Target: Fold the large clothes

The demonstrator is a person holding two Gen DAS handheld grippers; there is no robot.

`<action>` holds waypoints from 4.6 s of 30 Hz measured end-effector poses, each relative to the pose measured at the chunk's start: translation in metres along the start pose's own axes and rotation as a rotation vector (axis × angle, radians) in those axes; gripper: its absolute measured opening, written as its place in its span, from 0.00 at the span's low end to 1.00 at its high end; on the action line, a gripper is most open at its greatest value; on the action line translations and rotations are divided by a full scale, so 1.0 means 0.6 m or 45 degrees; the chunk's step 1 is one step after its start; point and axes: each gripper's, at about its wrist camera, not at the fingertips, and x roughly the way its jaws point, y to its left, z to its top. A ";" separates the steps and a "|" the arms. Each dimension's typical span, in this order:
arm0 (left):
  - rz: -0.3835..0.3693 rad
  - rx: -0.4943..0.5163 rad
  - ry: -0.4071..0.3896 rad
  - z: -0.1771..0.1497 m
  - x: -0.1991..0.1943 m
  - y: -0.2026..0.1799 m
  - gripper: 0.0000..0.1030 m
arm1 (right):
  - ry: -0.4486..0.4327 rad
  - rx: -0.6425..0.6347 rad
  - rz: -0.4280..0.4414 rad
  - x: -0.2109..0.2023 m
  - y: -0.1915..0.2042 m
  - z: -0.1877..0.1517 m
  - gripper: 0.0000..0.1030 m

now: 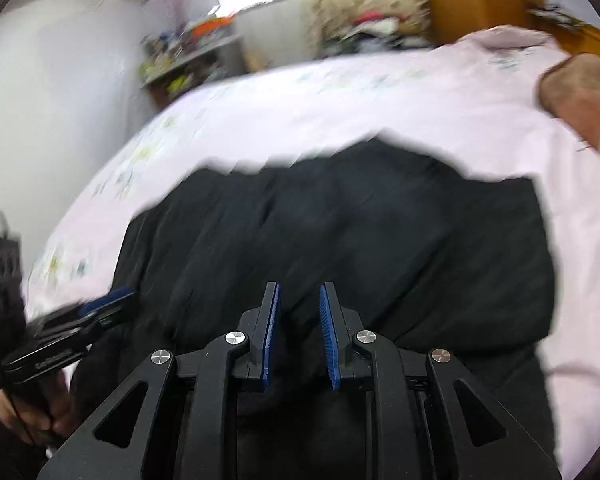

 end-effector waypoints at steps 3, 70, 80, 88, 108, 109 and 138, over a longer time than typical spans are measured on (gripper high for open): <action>0.004 -0.057 0.063 -0.015 0.040 0.009 0.35 | 0.148 -0.019 -0.046 0.062 -0.001 -0.035 0.19; 0.197 0.044 0.011 -0.186 -0.255 -0.073 0.36 | 0.017 -0.018 -0.136 -0.232 0.080 -0.214 0.32; 0.239 0.037 0.010 -0.226 -0.289 -0.060 0.41 | 0.000 0.023 -0.180 -0.279 0.061 -0.257 0.41; 0.307 -0.031 -0.018 -0.235 -0.299 -0.020 0.50 | -0.020 0.142 -0.231 -0.293 -0.012 -0.266 0.43; 0.238 -0.209 0.206 -0.315 -0.207 0.056 0.64 | 0.189 0.596 -0.185 -0.246 -0.237 -0.327 0.55; 0.238 -0.210 0.210 -0.316 -0.205 0.055 0.65 | 0.202 0.618 -0.157 -0.241 -0.241 -0.330 0.55; 0.031 -0.210 -0.101 -0.244 -0.425 0.043 0.13 | 0.033 0.561 0.175 -0.399 -0.167 -0.303 0.12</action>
